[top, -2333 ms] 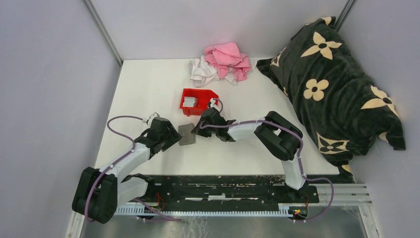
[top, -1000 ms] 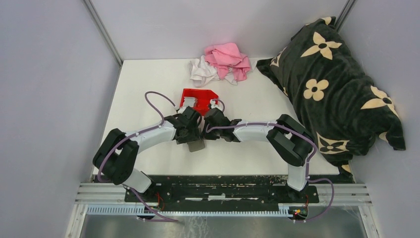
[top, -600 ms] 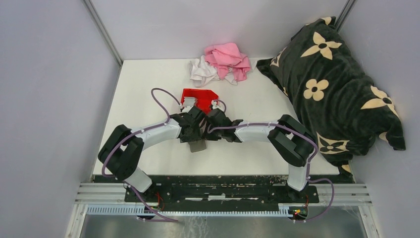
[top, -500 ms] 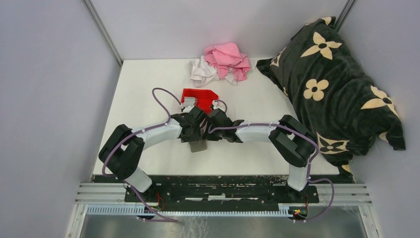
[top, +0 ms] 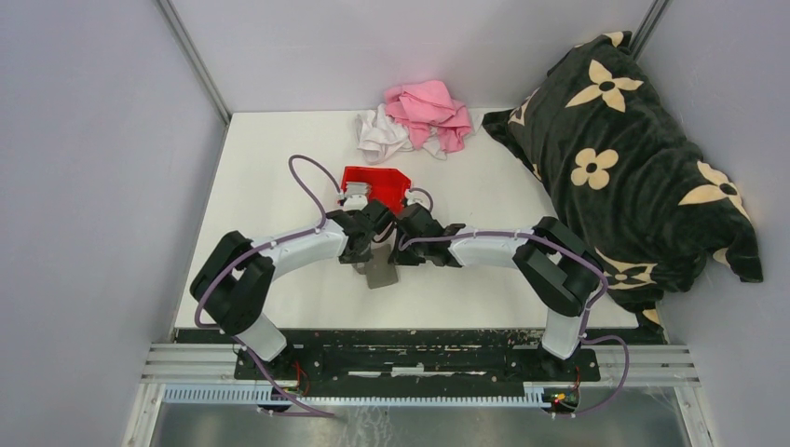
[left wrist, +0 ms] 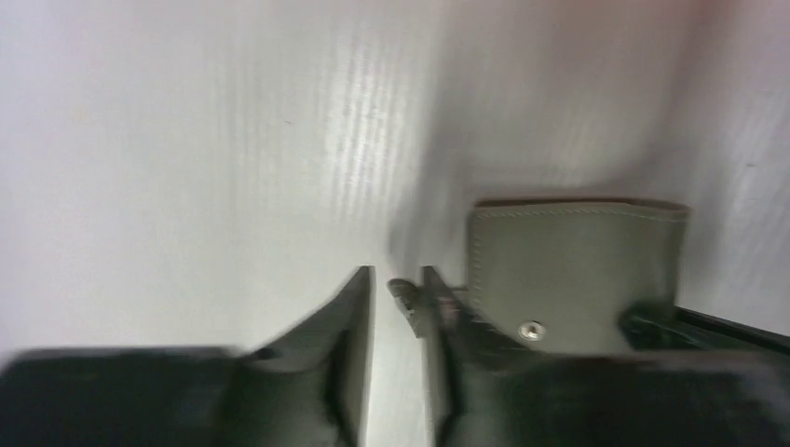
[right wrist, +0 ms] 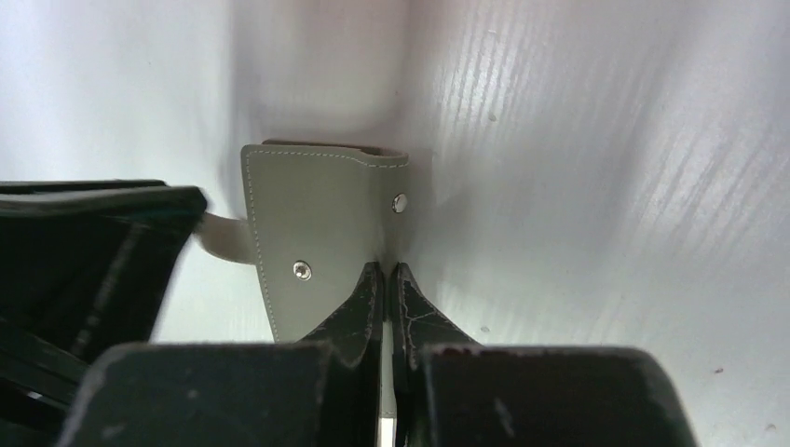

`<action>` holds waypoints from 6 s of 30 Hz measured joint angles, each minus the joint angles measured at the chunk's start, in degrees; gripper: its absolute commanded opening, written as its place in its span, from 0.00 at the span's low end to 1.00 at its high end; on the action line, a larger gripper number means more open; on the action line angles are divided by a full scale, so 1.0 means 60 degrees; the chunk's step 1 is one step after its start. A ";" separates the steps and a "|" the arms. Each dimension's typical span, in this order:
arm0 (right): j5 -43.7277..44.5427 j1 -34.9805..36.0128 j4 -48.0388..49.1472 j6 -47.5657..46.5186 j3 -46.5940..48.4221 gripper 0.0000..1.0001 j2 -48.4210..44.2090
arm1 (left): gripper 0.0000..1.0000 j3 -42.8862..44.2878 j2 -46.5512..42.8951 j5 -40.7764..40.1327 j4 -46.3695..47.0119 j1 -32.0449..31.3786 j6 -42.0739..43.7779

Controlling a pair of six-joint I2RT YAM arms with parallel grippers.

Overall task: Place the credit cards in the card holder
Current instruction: Open the card holder at the center of the board, then adjust the card holder at the center of the board, then adjust the storage box at the center of the board.

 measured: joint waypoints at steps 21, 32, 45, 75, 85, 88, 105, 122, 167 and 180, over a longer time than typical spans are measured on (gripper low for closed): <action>0.0102 -0.0237 -0.0790 -0.0535 -0.0022 0.22 -0.0321 | 0.40 -0.1235 -0.1792 -0.0834 -0.0852 -0.0692 -0.0911; 0.0951 -0.0259 -0.2284 -0.1847 0.0142 0.42 -0.0729 | 0.46 -0.3013 -0.3213 0.0058 0.0994 -0.0692 -0.1858; 0.1388 -0.0087 -0.3555 -0.2463 0.0350 0.26 -0.2208 | 0.48 -0.3002 -0.3169 0.0255 0.2404 -0.0594 -0.2029; 0.1410 0.1555 -0.2634 -0.1519 -0.0769 0.01 -0.1749 | 0.46 -0.0885 0.0466 0.1836 0.4739 0.0772 0.0084; 0.1377 0.1555 -0.2506 -0.1417 -0.0907 0.01 -0.1490 | 0.43 -0.1464 0.0251 0.2157 0.5340 0.0772 0.0080; 0.1439 0.1555 -0.2524 -0.1439 -0.0907 0.01 -0.1421 | 0.43 -0.1851 -0.0076 0.2178 0.5450 0.0765 0.0080; 0.1617 0.1042 -0.3340 -0.2127 0.0186 0.01 -0.0641 | 0.42 -0.3548 -0.1978 0.1945 0.5045 0.0747 -0.0200; 0.1483 0.0255 -0.3435 -0.2830 0.2692 0.01 0.1257 | 0.42 -0.4353 -0.3639 0.1898 0.3453 0.0579 -0.0721; -0.0466 -0.1129 -0.4728 -0.6331 0.9967 0.86 0.2466 | 0.72 -0.2189 -0.5974 0.0142 0.1344 0.0812 -0.0739; 0.0630 -0.1209 -0.6502 -0.7868 1.1205 0.41 0.4346 | 0.62 -0.2065 -0.3752 -0.0175 0.2233 0.2532 -0.1836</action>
